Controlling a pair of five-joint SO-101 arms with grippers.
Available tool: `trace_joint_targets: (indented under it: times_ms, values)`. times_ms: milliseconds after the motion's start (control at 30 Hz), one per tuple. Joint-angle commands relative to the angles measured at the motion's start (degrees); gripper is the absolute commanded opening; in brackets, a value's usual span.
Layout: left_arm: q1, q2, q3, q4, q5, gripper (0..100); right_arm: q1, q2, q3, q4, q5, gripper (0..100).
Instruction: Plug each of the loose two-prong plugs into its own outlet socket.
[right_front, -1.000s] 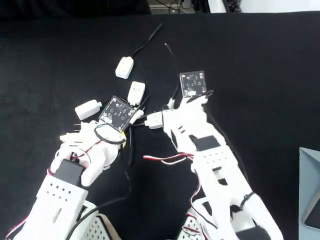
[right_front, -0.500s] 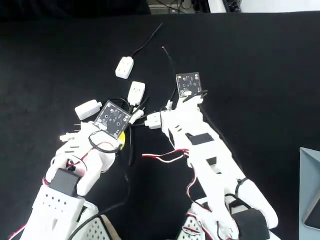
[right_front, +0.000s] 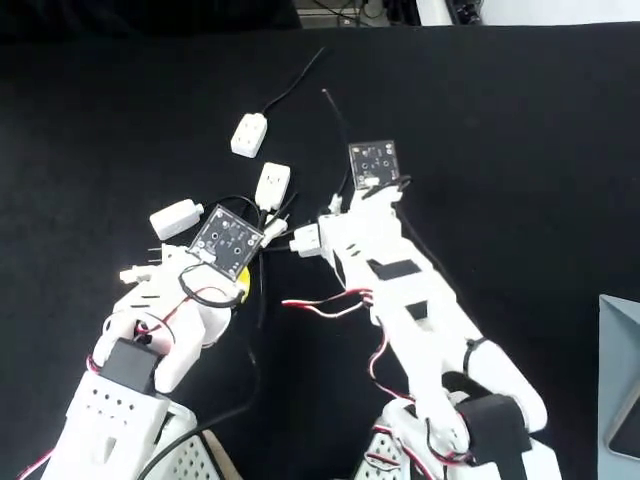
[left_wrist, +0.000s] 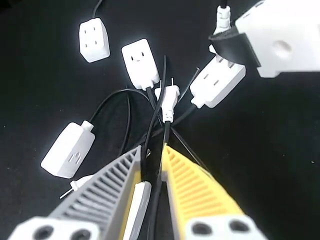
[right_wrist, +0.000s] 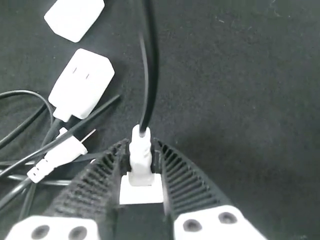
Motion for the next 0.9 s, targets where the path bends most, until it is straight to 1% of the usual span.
trace_joint_targets:
  times_ms: [0, 233, 533, 733, 867]
  values:
    - [0.3, -0.6, -0.4, 0.1, 0.0, 8, 0.8, 0.1, -3.0, -0.7, 2.1, 1.2]
    - [0.3, -0.6, -0.4, 0.1, 0.0, 8, 2.7, 0.5, -3.1, -0.9, 3.3, 1.2]
    - [0.3, -0.6, -0.4, 0.2, 0.0, 8, 2.5, 0.7, -2.9, -0.6, 3.2, 1.2]
    - [0.3, -0.6, -0.4, 0.2, 0.0, 8, -1.1, 0.7, -1.4, -0.5, 3.5, 1.2]
    - [0.3, -0.6, -0.4, 0.2, 0.0, 8, -1.2, 0.7, -1.1, -0.5, 6.9, 1.2]
